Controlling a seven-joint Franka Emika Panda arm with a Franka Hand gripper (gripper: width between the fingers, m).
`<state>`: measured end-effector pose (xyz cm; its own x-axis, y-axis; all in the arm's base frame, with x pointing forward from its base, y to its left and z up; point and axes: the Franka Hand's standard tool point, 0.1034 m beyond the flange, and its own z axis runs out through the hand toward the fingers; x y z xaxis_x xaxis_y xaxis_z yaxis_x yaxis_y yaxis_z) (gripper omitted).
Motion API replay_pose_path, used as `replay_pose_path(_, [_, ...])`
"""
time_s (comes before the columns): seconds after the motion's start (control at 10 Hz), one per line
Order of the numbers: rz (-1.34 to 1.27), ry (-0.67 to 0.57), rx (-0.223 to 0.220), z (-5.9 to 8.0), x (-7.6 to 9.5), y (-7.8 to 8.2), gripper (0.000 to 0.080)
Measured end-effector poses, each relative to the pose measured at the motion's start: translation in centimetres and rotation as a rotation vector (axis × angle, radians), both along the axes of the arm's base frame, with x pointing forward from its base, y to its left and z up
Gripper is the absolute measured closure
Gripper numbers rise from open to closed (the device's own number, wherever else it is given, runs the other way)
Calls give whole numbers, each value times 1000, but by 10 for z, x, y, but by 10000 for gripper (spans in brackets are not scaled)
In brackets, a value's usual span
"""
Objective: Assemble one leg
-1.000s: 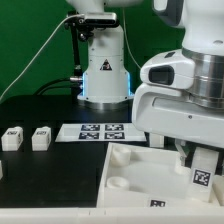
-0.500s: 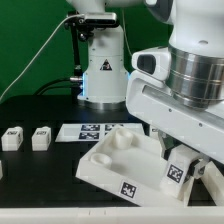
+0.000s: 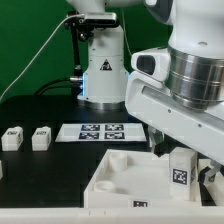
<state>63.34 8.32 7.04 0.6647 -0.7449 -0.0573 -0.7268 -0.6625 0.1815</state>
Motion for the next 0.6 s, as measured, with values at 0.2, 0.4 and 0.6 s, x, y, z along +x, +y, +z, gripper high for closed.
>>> replay_pose_path(0.2, [0, 0, 0, 0, 0, 0, 152])
replay_pose_path(0.4, [0, 1, 0, 0, 0, 0, 151])
replay_pose_path(0.6, [0, 1, 0, 0, 0, 0, 151])
